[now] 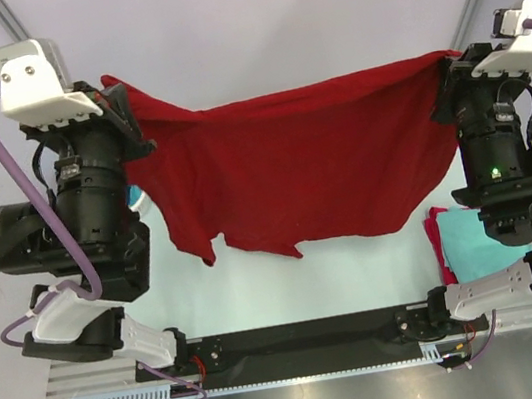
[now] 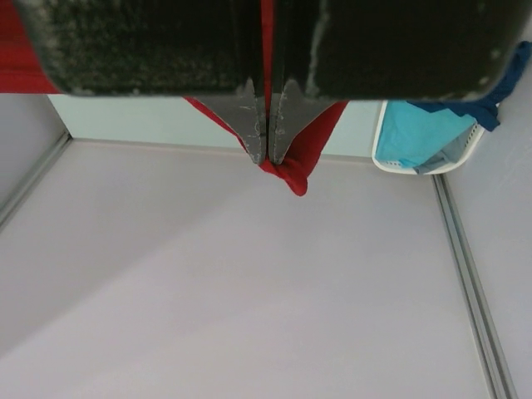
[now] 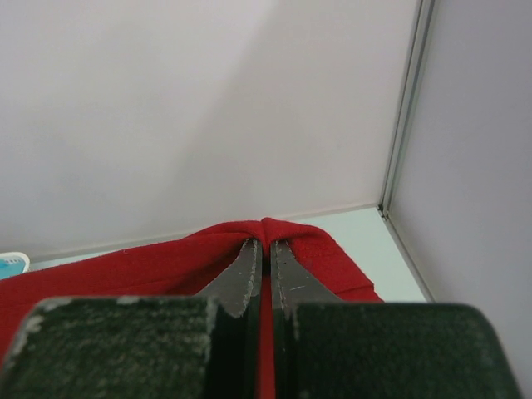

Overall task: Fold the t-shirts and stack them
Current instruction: Flatten out the tshirt

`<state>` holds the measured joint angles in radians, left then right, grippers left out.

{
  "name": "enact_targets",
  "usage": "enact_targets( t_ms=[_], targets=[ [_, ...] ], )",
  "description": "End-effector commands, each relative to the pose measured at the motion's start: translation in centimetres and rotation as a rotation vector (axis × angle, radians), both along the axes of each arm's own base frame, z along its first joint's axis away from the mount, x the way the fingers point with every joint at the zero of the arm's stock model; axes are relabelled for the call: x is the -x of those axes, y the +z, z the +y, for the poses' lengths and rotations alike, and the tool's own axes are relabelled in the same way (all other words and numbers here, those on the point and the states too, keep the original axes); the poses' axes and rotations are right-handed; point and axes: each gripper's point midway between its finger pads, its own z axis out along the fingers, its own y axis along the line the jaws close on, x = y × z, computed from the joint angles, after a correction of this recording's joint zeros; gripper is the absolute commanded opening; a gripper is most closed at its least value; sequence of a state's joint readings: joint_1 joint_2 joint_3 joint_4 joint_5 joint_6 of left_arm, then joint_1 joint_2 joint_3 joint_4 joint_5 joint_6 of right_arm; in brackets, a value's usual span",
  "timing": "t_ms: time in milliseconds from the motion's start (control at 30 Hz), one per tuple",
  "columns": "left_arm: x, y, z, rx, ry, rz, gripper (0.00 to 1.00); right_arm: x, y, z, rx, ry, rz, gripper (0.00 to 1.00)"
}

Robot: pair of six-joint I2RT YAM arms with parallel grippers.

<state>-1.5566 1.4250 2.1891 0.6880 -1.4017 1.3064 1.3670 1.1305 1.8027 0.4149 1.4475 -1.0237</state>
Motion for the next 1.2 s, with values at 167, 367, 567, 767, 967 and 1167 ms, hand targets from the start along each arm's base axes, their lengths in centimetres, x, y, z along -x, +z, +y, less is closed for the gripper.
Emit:
enact_targets(
  t_ms=[167,367,567,767,967,1167],
  targets=[
    [-1.5,0.8,4.3,0.090,0.110,-0.028,0.00,-1.3,1.1,-0.5,0.015,-0.065,-0.073,0.00],
    [-2.9,0.1,6.2,0.082,0.190,-0.036,0.00,-3.6,0.7,1.0,-0.005,-0.054,-0.100,0.00],
    [-4.5,-0.2,5.4,0.060,0.234,-0.054,0.00,-5.2,-0.7,1.7,0.032,-0.082,-0.085,0.00],
    [-6.7,-2.7,4.0,0.011,0.243,-0.017,0.00,-7.1,-2.3,2.4,0.046,-0.098,-0.041,0.00],
    [-10.3,-7.5,3.1,0.009,0.197,0.076,0.00,-11.2,-6.7,2.9,-0.008,-0.075,0.073,0.00],
    [-13.4,-12.9,3.6,0.010,0.169,0.199,0.00,-14.3,-9.6,3.6,-0.048,-0.054,0.145,0.00]
  ],
)
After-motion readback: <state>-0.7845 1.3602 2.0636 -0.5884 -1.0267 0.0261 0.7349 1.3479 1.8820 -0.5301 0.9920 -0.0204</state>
